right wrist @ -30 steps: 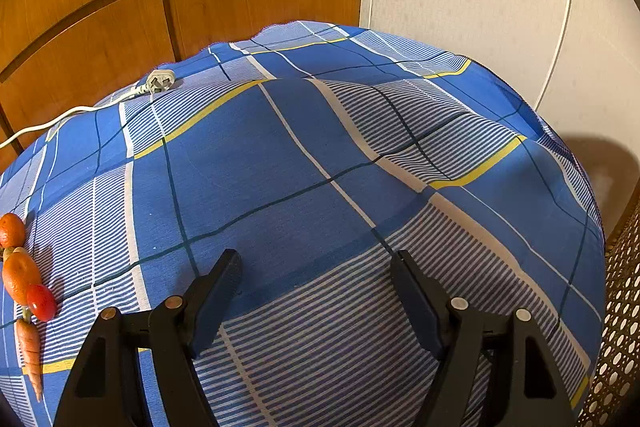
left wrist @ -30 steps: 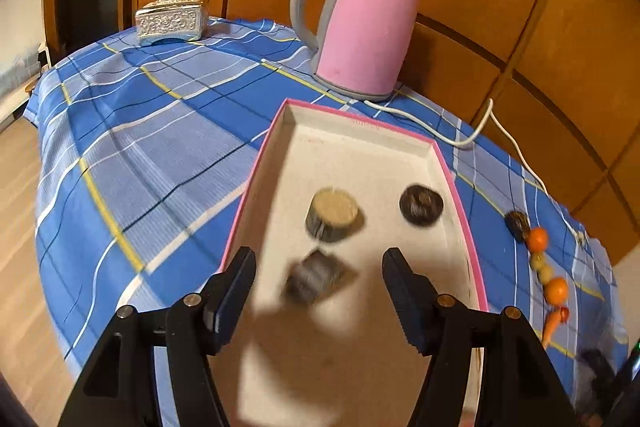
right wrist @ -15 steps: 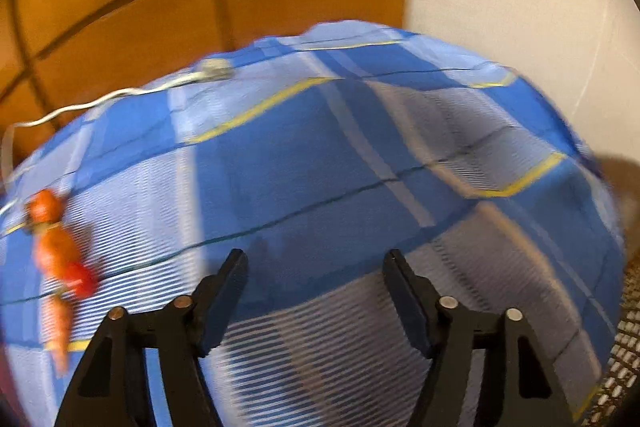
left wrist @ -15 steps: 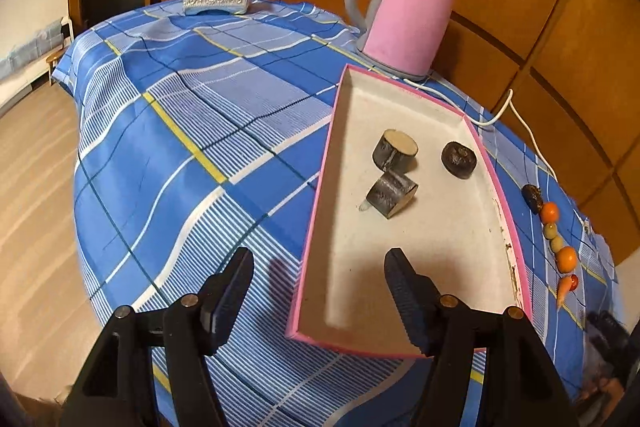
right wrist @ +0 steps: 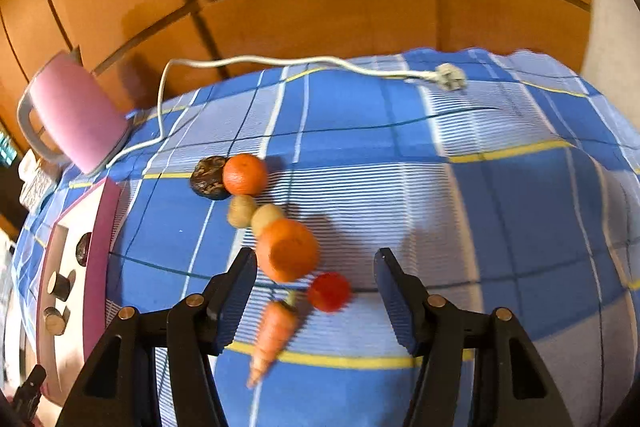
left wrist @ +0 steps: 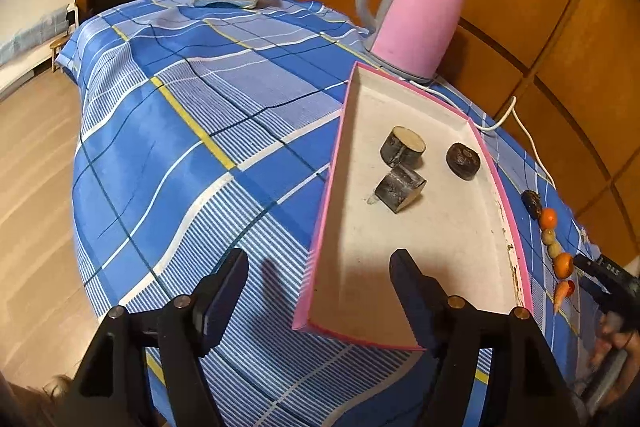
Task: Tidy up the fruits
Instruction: 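Reach the right tool to the orange mandarin and grasp it, then carry the mandarin with the right tool over the tray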
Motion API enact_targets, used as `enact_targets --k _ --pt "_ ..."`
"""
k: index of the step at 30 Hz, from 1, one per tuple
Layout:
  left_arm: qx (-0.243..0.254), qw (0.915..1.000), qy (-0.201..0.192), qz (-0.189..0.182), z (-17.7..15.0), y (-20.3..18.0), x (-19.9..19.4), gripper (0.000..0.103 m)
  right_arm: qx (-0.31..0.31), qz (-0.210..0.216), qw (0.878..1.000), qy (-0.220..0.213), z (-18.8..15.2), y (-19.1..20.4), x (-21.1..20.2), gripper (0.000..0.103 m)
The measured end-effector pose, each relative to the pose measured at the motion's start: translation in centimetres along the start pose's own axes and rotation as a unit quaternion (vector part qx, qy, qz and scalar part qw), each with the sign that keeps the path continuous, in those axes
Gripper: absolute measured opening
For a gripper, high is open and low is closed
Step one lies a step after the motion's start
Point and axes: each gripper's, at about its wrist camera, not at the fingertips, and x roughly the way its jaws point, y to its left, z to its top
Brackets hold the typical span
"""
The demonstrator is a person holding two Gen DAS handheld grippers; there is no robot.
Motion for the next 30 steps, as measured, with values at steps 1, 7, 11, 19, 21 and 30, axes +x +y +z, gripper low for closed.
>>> enact_targets --k 1,7,11,19,21,30 --pt "0.002 1.0 0.001 0.0 -0.1 -0.1 0.0 0.074 -0.005 0.004 1.0 0.009 0.3 0.4 0.6 0.062" --pt "0.007 0.9999 0.008 0.003 -0.3 -0.3 0.5 0.075 -0.034 0.002 0.997 0.062 0.5 1.2 4.5 0.047" --pt "0.006 0.9999 0.012 0.007 -0.3 -0.4 0.9 0.075 -0.065 0.0 0.997 0.046 0.3 1.8 4.8 0.039" --pt "0.008 0.9999 0.012 0.008 -0.3 -0.4 1.0 0.075 -0.092 -0.012 0.996 0.011 -0.2 2.3 3.2 0.038" --pt "0.006 0.9999 0.014 0.007 -0.3 -0.3 1.1 0.075 -0.091 -0.001 0.996 -0.006 -0.3 2.4 2.1 0.038" --pt "0.003 0.9999 0.012 0.004 -0.5 -0.2 0.8 0.075 -0.113 0.052 0.992 -0.021 -1.2 5.2 -0.9 0.038"
